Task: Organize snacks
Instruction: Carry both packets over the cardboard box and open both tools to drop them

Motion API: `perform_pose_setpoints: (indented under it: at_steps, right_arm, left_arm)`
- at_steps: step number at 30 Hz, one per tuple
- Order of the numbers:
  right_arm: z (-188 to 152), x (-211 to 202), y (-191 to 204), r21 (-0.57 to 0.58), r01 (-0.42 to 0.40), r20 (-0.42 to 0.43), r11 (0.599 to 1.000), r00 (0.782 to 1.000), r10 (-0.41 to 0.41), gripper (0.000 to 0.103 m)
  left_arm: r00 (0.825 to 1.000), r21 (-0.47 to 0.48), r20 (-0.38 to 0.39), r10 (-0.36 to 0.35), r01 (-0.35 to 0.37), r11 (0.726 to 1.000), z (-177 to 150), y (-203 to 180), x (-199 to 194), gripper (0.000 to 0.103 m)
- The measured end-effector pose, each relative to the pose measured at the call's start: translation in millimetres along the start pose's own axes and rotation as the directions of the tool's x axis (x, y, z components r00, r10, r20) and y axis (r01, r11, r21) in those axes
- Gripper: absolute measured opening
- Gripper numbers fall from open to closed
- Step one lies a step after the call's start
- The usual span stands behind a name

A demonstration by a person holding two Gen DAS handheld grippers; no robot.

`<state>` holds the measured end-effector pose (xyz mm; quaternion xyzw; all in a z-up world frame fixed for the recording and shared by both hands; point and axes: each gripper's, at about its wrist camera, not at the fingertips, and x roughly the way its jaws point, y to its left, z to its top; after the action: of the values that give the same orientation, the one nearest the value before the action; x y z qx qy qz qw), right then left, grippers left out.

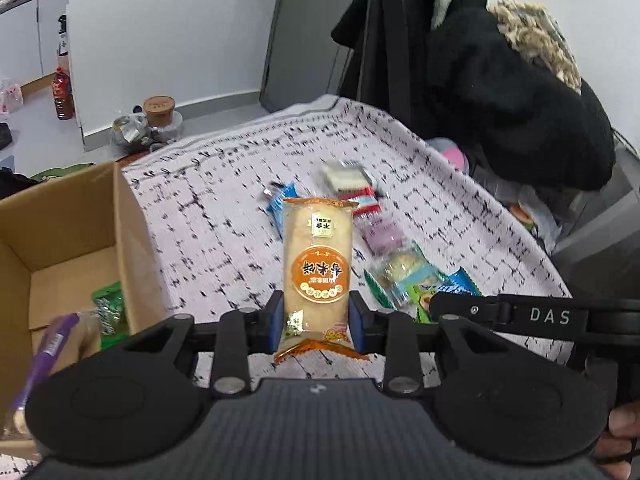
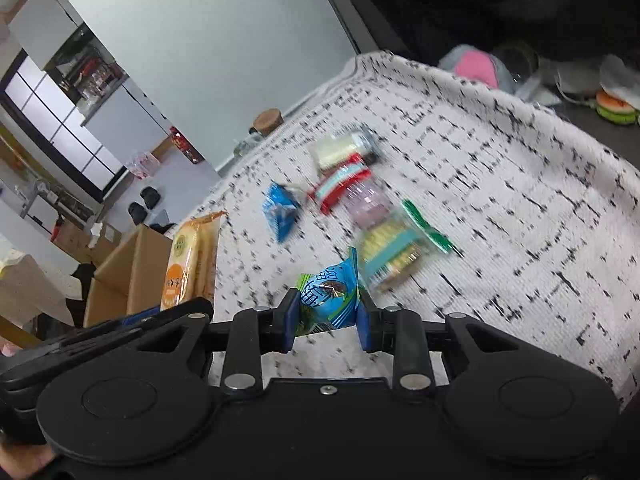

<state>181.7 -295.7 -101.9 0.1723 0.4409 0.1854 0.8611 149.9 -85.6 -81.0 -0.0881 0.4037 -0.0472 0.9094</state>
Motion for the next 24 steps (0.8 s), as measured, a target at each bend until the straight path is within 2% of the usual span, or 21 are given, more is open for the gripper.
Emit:
perform_pose_setpoints:
  at_steps: [15, 24]
  right_arm:
    - [22.6, 0.9, 58.8, -0.075, -0.064, 0.067, 0.995, 0.995, 0.069, 0.029]
    - [23.7, 15.0, 94.5, -0.117, -0.099, 0.063, 0.988, 0.992, 0.107, 0.029]
  left_arm:
    - [0.997, -0.070, 0.075, 0.015, -0.010, 0.998, 15.3, 32.0, -32.0, 0.032]
    - [0.993, -0.137, 0.105, 0.060, -0.045, 0.990, 15.8, 67.9, -47.4, 0.032]
